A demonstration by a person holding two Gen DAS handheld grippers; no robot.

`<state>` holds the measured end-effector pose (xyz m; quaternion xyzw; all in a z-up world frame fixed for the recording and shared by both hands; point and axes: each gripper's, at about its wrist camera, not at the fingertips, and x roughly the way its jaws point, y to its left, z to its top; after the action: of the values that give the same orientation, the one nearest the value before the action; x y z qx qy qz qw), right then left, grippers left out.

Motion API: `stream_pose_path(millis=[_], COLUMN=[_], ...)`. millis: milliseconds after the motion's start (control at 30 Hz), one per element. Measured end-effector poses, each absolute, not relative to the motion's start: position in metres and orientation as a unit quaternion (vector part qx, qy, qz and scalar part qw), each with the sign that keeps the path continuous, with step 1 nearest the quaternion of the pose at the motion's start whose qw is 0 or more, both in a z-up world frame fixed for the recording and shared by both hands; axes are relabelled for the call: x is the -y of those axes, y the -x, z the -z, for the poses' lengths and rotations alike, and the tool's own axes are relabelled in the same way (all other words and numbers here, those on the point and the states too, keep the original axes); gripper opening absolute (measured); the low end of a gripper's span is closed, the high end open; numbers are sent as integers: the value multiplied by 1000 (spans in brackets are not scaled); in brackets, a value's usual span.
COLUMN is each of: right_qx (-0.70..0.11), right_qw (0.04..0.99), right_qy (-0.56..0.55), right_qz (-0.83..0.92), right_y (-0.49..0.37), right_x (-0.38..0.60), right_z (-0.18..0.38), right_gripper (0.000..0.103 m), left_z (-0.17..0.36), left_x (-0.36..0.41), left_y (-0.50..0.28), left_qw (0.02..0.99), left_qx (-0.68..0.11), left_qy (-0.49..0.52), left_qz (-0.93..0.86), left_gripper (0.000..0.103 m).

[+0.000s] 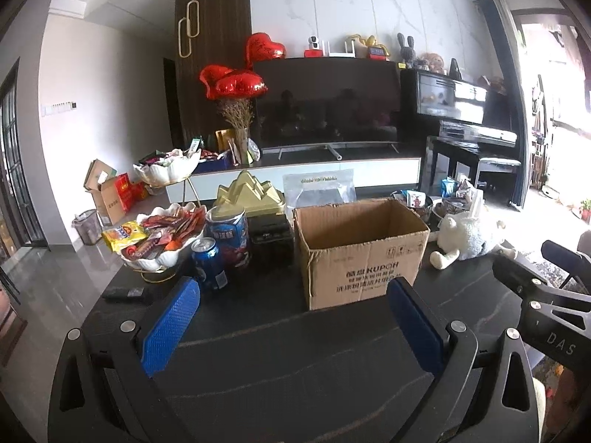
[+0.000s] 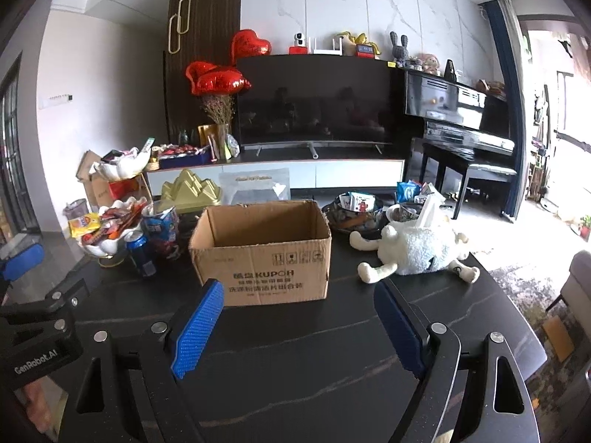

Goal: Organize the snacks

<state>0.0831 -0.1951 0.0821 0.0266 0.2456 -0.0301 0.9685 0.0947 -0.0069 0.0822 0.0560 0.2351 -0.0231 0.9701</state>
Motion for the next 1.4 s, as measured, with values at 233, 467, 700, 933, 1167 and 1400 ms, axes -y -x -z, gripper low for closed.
stream_pose_path(millis=[233,467,700,933,1167,1400], right_qx=[-238,-233,-229,-231,-234,-234], right_qw=[970,971,972,972,971,971], right_qy=[-31,-39,-42,-42,-40,-41], right_qz=[26,25,24,22,19,17], right_y=[-59,-47,-43,-41,-39,-38], right_x=[193,196,197,196,190,189], right_z=[-80,-82,-83,-82,-80,-80], right_gripper=[84,84,84,84,84,84], left_z=[-81,-88,-89,-89,-85,-84], left_x=[5,8,9,10,10,8], left_y=[-72,-58,-52,-52,-50,-51], left_qw=[971,975,975,975,974,973], left_qx=[-232,-212,-210,-210,-217,-221], left_qy=[-56,-62,-64,-63,-66,-65], left_qz=[24,20,24,23,19,21], left_gripper=[103,103,103,103,103,103])
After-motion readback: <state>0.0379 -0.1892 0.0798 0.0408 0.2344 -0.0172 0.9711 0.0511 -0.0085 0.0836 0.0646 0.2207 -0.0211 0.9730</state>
